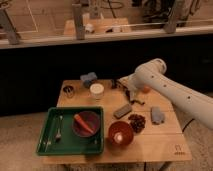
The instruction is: Place sponge in purple bowl
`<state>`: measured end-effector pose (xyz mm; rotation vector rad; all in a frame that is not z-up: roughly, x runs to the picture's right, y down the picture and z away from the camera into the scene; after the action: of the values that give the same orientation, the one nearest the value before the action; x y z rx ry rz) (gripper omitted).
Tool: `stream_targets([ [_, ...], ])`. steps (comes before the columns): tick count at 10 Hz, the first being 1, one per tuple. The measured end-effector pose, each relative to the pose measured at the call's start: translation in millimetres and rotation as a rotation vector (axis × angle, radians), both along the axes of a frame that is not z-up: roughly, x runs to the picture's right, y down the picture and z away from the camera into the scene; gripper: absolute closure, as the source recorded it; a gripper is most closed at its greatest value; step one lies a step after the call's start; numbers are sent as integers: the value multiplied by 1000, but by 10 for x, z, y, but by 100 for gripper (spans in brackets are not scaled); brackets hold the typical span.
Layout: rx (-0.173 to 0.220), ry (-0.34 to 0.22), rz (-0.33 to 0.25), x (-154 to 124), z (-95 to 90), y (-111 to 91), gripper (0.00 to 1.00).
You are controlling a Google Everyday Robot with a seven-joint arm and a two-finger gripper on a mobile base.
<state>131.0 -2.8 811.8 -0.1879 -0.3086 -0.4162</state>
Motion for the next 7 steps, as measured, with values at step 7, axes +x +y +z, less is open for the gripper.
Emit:
stream_targets([
  [7,174,-110,-80,-909,626,-837,20],
])
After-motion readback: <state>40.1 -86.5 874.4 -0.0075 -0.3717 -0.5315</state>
